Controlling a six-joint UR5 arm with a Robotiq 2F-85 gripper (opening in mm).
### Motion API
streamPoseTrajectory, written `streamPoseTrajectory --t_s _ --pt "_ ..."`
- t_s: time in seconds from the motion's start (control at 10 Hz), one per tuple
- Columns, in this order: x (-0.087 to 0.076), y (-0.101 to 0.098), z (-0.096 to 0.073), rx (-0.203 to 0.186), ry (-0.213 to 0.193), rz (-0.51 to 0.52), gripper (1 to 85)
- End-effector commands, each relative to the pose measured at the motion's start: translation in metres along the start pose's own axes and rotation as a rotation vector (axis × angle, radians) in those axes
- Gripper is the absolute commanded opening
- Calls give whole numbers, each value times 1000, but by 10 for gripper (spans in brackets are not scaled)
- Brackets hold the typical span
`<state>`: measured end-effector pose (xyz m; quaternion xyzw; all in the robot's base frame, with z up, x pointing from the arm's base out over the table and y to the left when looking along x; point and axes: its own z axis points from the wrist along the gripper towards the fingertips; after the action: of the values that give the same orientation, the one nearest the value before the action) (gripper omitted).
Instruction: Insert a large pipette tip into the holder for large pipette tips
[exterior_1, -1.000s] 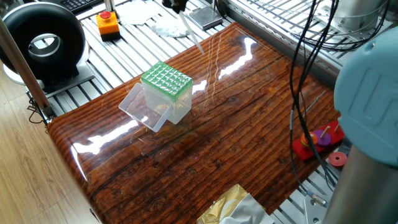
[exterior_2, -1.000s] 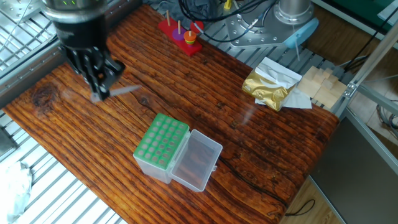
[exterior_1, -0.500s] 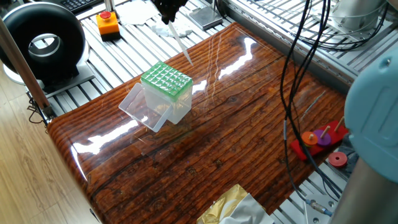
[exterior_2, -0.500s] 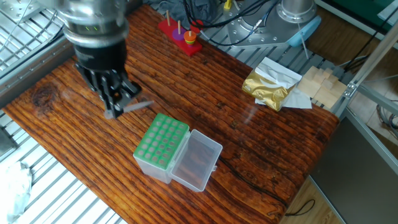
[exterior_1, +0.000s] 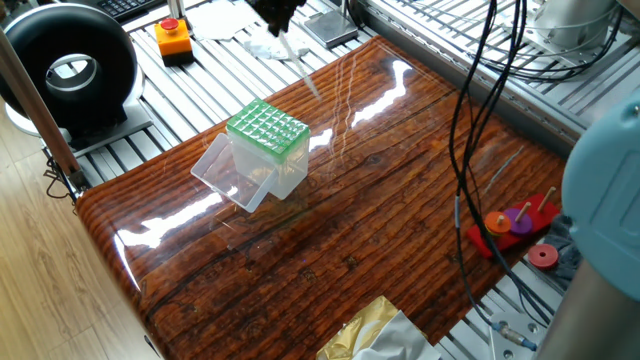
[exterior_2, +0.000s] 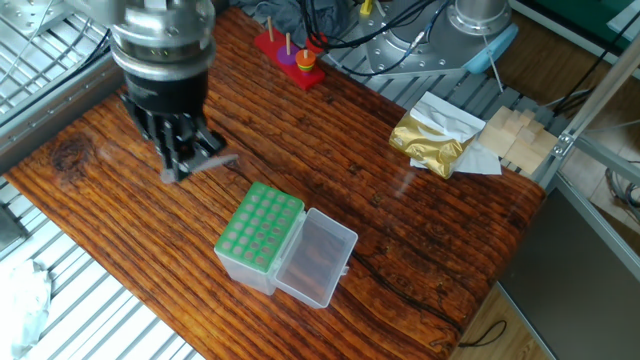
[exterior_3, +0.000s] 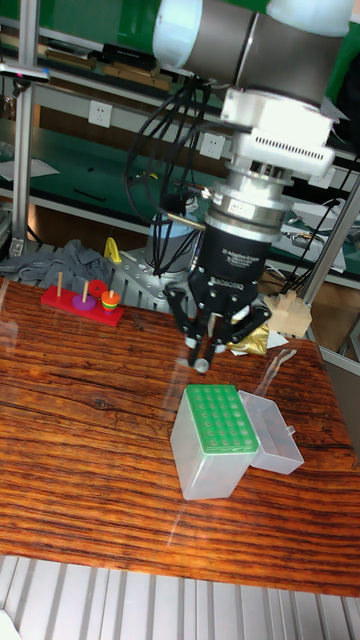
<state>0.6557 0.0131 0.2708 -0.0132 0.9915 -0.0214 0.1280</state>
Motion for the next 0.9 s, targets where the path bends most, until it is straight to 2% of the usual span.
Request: streamPoseTrajectory --t_s 0.0,0.1,0.2,0.3,0.4,0.5,0.6,0.7,0.8 --pt "-26 -4 -8 -9 -98 6 10" --pt "-39 1 -10 -35 -147 6 10" --pt "-52 1 -12 -38 -194 -7 10" --pt "-69 5 -15 -55 -258 -3 10" --pt "-81 8 -18 -71 -305 -4 10" --pt "-83 11 -19 -82 -311 2 10" --pt "-81 11 -18 -82 -304 -2 10" --pt "-57 7 -9 -58 -209 -43 10" --pt "-18 1 -3 -17 -62 -114 10"
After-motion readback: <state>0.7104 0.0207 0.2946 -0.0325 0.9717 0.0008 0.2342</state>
